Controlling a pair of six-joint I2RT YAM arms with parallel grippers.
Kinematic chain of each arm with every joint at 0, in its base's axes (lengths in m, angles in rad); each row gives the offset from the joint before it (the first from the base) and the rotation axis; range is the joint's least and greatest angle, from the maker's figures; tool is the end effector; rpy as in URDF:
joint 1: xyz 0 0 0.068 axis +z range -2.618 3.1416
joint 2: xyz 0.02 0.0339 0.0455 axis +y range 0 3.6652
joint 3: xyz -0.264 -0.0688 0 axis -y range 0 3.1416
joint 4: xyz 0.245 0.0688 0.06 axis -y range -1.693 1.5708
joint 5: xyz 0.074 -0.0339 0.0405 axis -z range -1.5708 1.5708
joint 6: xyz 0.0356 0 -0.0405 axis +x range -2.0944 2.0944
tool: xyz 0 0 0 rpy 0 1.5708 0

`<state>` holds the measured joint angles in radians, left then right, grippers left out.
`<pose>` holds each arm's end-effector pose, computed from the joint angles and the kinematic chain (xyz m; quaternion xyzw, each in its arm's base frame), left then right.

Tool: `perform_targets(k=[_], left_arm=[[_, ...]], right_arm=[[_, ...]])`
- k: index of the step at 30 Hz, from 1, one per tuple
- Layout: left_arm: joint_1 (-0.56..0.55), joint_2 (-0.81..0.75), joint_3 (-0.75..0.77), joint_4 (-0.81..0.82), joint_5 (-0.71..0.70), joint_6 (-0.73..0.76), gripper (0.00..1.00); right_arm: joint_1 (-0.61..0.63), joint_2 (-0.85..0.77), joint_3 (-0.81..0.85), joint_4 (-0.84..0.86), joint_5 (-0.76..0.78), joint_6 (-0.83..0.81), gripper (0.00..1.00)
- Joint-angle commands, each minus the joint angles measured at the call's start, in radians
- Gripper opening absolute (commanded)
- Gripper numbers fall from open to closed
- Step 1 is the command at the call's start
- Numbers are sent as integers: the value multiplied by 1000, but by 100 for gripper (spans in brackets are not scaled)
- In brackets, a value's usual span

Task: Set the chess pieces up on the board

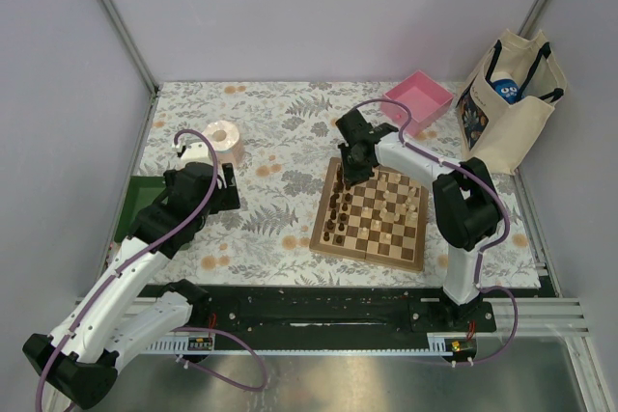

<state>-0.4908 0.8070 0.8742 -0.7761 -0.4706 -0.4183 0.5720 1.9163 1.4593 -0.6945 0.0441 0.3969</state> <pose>0.1470 -0.0603 0.3117 -0.0653 0.8865 0.0120 0.4580 0.3375 0.2154 0.2076 -0.0809 0.9745 0.0778 0.1942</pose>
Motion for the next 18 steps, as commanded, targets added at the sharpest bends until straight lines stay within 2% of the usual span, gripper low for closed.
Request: perform_targets(k=[1,11,18], left_arm=[[4,-5,-4,14,12,9,99],[4,1,-4,14,12,7,99],[6,4,-4,15,12,9,99]], right_arm=[[12,15,9,-13,28,-4,27],[11,29,29,-16,10,-9,29],[11,-25,42,-17,8,-23,34]])
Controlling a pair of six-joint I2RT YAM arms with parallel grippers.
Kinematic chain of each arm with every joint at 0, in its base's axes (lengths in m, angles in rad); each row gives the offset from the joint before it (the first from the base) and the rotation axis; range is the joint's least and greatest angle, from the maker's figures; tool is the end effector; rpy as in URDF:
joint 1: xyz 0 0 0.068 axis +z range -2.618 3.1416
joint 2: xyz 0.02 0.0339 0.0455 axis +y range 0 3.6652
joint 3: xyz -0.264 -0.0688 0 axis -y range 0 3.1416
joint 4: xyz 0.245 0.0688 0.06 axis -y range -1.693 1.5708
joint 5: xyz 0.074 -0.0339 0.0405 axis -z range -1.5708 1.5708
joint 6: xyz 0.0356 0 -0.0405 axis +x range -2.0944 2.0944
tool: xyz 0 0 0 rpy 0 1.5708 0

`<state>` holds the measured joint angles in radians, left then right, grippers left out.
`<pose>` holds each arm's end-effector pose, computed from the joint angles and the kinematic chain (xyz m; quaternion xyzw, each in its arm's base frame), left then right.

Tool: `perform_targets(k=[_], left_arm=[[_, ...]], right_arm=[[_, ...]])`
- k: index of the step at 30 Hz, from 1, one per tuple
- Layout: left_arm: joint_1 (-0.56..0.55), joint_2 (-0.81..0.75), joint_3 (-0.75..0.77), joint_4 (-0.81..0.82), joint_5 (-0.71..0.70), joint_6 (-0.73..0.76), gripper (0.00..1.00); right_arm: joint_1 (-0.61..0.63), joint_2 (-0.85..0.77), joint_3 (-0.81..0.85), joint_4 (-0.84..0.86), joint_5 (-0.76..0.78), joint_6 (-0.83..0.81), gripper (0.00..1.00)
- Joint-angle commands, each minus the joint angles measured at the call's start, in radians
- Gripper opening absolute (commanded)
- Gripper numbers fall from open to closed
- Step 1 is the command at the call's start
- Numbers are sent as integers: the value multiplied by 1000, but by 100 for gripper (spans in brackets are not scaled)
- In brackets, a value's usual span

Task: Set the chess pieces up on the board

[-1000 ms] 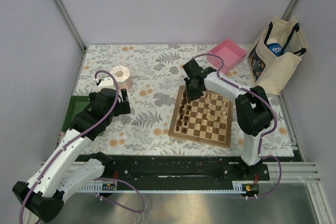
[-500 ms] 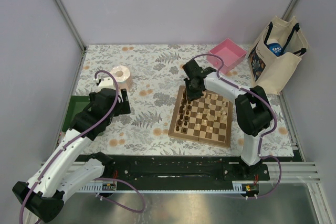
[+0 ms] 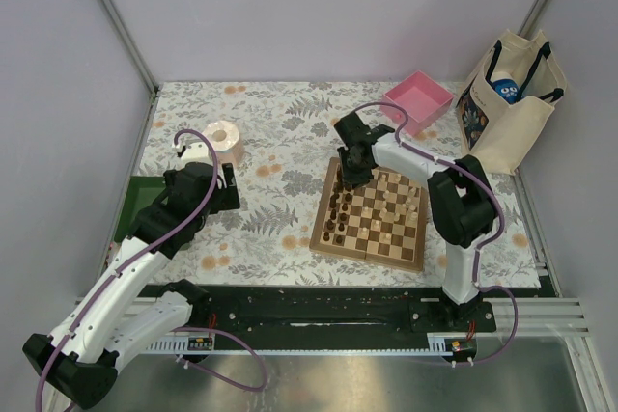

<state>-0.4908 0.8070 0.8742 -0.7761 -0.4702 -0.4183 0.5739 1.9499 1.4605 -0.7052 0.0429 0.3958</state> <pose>0.1470 -0.0603 0.3116 -0.0652 0.8865 0.0118 0.4579 0.3388 0.2172 0.1946 -0.0833 0.9786 0.0685 0.1752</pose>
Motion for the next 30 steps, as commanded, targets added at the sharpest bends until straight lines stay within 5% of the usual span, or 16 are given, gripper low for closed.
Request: perform_targets(k=[1,10,30], left_arm=[[5,3,-3,15,13,9,99],[6,-2,-4,15,15,9,99],[6,-6,-4,15,12,9,99]], right_arm=[[11,-68,43,-8,14,-25,35],[-3,-157,47,-28,118,-12,39],[-66,-14,106,-36,84,-26,40]])
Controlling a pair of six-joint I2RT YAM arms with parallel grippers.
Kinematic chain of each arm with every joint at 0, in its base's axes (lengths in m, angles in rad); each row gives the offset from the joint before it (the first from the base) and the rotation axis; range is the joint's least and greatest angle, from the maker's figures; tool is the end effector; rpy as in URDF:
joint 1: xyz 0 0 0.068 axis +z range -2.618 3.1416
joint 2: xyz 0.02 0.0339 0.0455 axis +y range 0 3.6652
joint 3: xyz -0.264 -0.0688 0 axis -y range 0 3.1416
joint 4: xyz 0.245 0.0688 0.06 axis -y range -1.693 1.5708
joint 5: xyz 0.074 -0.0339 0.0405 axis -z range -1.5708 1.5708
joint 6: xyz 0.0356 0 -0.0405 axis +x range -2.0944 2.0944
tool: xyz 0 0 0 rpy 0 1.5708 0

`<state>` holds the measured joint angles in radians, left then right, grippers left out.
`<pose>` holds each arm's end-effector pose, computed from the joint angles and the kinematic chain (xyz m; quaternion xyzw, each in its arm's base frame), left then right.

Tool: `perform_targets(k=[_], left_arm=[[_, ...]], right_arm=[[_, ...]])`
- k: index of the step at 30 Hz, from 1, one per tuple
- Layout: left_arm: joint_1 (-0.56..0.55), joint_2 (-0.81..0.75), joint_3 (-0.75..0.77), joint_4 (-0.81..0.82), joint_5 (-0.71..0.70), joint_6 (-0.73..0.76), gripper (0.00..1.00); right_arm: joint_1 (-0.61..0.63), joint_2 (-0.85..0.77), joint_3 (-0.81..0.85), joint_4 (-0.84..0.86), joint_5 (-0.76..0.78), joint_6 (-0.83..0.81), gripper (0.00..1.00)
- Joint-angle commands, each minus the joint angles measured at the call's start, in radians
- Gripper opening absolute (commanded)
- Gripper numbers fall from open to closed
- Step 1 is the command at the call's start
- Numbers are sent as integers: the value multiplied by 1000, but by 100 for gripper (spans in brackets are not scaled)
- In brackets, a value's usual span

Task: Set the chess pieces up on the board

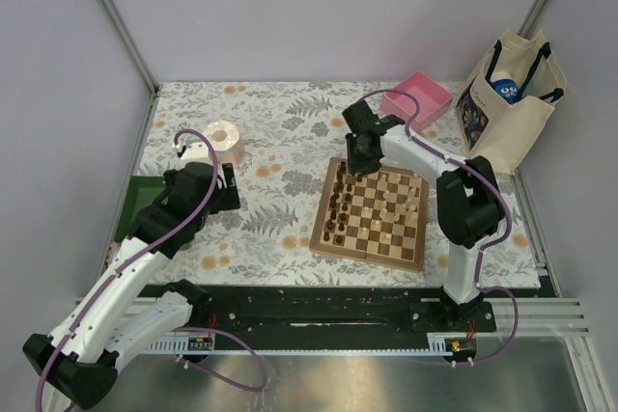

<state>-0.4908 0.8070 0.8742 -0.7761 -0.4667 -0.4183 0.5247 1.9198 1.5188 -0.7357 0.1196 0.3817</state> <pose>0.1470 -0.0604 0.3116 -0.0645 0.8869 0.0103 0.4574 0.3529 0.1993 0.2220 -0.0568 0.9732 0.0416 0.2188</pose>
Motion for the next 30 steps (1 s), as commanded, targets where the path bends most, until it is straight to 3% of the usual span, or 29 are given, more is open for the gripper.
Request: perform_targets(k=[1,12,20,30], left_arm=[[6,-5,-4,15,10,9,99],[6,-2,-4,15,11,9,99],[8,0,-3,15,11,9,99],[6,3,-3,17,20,10,99]], right_arm=[[-18,21,46,-5,11,-12,40],[-29,53,47,-4,-1,-20,38],[-29,45,66,-4,-46,-23,23],[-28,30,47,32,-89,-3,22]])
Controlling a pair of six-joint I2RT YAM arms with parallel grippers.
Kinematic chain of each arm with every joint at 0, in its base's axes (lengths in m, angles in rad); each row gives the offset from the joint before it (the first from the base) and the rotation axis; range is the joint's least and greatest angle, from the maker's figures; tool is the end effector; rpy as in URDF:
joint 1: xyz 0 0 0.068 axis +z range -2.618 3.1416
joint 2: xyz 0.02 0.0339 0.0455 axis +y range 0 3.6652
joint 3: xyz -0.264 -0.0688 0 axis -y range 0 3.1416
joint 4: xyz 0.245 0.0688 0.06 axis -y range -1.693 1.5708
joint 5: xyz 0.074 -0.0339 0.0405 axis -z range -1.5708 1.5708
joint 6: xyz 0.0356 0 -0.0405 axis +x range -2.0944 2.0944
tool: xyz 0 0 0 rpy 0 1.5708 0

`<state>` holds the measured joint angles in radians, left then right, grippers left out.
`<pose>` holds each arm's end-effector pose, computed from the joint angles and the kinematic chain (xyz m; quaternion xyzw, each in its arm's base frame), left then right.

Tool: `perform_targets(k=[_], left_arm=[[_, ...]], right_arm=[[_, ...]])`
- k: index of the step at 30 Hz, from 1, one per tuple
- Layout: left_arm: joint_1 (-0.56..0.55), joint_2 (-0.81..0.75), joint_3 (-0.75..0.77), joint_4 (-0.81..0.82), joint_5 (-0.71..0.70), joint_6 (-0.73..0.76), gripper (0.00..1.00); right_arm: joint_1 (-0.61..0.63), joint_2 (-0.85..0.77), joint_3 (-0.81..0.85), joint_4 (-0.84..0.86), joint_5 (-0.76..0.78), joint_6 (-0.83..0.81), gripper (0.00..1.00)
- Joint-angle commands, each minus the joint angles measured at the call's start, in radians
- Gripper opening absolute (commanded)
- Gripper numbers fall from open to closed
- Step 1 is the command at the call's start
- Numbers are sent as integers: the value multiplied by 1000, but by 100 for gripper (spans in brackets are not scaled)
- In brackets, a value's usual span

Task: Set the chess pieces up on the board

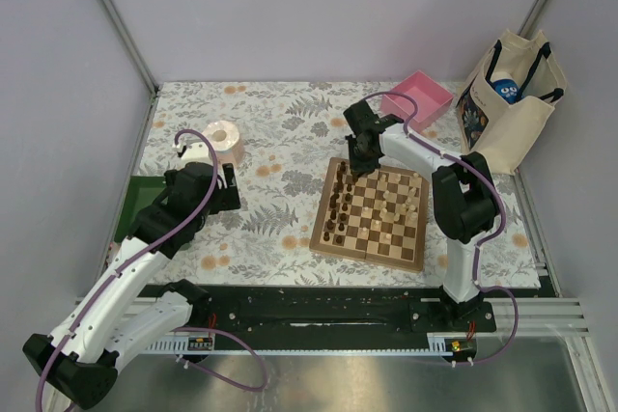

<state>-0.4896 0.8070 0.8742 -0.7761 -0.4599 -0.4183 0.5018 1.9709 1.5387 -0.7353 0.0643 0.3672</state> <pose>0.1471 -0.0605 0.3115 -0.0636 0.8875 0.0078 0.4564 0.3636 0.1969 0.2078 -0.0594 0.9774 0.0557 0.1948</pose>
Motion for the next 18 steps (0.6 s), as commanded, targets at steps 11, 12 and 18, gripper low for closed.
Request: perform_targets(k=[11,12,18], left_arm=[[5,3,-4,15,9,9,99],[6,3,-3,17,9,9,99],[6,3,-4,15,9,9,99]], right_arm=[[-3,-7,32,43,-43,21,22],[-3,-3,32,43,-44,19,23],[-2,3,23,56,-50,22,23]])
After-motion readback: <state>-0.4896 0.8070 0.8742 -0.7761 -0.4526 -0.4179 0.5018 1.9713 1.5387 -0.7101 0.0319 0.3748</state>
